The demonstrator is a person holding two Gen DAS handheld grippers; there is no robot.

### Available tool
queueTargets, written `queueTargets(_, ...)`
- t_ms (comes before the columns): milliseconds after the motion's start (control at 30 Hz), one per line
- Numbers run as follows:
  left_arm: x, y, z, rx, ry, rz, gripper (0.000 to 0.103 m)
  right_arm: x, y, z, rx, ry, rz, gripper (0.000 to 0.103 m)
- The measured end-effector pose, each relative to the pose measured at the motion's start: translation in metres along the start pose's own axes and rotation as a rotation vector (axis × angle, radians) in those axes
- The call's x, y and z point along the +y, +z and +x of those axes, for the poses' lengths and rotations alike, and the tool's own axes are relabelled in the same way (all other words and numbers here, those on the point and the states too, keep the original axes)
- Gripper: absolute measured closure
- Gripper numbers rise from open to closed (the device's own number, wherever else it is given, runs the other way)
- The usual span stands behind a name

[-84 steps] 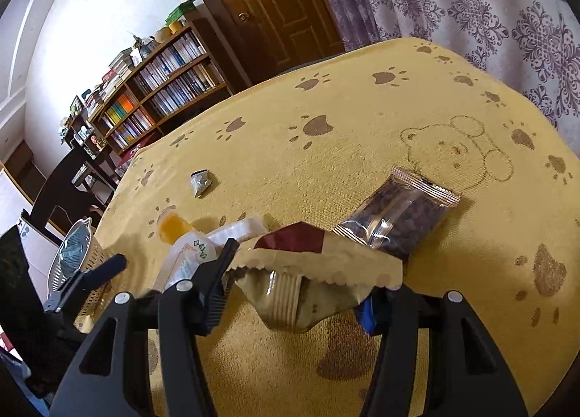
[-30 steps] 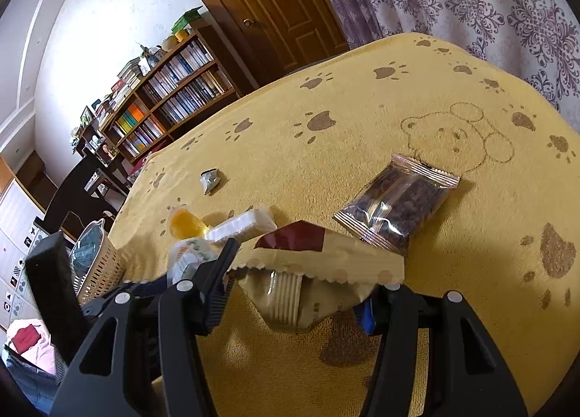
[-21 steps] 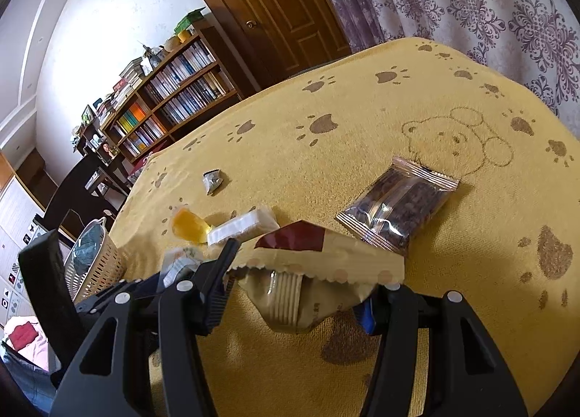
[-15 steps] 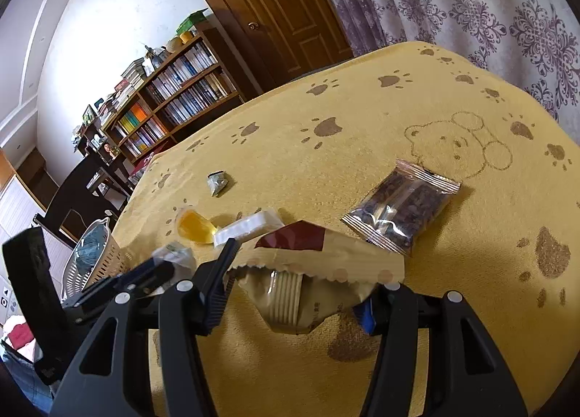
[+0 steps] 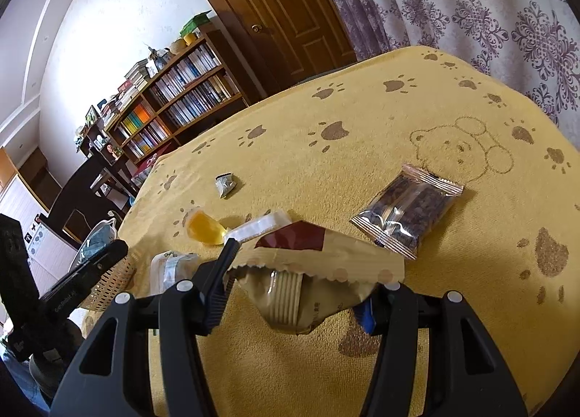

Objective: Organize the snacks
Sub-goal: 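Carry the white packet into the basket and open the left tool while the right tool holds the tan packet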

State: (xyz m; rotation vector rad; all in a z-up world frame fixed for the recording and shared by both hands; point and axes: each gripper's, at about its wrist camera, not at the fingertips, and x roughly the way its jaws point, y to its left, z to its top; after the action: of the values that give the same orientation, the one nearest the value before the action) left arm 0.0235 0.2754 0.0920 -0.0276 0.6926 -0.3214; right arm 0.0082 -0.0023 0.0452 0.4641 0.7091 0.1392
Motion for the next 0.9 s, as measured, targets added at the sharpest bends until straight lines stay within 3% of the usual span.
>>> queueTargets(67,0.0,-0.004,0.006,0.016,0.01,-0.01,0.033,0.001,-0.001,0.0,0.003,0.002,-0.003,0.047)
queueTargets(167,-0.006,-0.01,0.019,0.045,0.006,-0.007,0.024,0.001,-0.002,0.001,0.007,0.005,-0.003,0.047)
queueTargets(333,-0.022,-0.028,0.058,0.137,0.028,0.046,0.024,-0.002,-0.003,0.004,0.01,0.011,-0.001,0.047)
queueTargets(400,-0.024,-0.035,0.073,0.167,0.073,0.07,0.034,-0.003,-0.003,0.005,0.013,0.013,0.001,0.047)
queueTargets(500,-0.02,-0.035,0.079,0.172,0.131,0.08,0.062,-0.004,-0.005,0.009,0.023,0.016,0.004,0.047)
queueTargets(667,-0.011,-0.032,0.071,0.162,0.102,0.054,0.067,0.0,-0.004,0.005,0.016,0.018,-0.004,0.047)
queueTargets(900,-0.004,-0.012,0.029,0.058,0.088,0.032,0.068,0.015,0.001,-0.004,-0.004,0.025,-0.031,0.047)
